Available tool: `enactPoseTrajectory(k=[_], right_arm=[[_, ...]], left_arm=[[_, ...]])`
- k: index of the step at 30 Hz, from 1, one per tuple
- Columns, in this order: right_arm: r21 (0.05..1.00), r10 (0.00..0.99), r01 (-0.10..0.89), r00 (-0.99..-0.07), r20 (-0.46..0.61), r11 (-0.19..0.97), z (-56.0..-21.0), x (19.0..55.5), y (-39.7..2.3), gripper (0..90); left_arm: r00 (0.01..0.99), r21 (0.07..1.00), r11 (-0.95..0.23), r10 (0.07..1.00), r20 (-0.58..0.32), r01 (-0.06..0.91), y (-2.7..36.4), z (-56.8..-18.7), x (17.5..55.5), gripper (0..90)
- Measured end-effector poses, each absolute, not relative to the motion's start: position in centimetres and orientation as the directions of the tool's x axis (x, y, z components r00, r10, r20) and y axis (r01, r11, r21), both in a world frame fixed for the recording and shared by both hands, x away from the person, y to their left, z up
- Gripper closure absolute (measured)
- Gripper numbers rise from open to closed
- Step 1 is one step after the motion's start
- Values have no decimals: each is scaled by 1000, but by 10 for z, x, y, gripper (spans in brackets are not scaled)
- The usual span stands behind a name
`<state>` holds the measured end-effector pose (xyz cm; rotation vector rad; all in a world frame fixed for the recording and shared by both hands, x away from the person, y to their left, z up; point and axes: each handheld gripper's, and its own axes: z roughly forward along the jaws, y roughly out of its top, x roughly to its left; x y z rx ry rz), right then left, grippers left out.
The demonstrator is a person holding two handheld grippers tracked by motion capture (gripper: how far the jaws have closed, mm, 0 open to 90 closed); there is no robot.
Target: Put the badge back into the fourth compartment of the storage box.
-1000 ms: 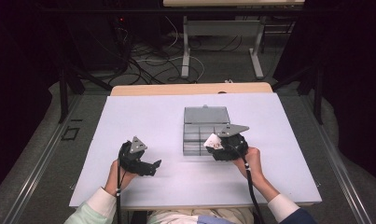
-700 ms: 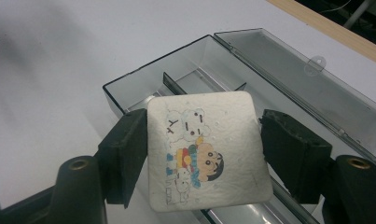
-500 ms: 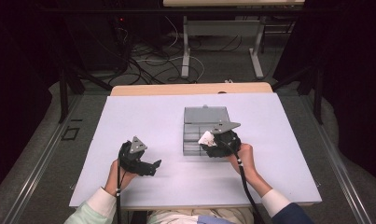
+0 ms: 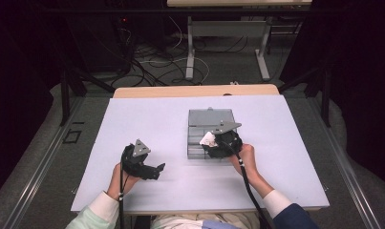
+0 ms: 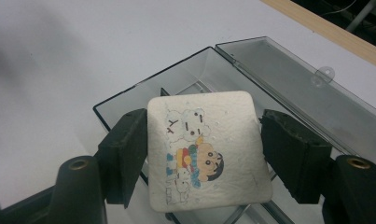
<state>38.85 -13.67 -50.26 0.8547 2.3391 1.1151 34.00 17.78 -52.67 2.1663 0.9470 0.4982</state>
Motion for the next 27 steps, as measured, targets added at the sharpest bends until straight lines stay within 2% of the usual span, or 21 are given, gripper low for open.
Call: enactPoseTrajectory(k=[27], right_arm=[[794,637,351,-769,-59,497,-517,409,-119,327]], left_arm=[[659,737,-479,750,60,478,178,-527,341,11]])
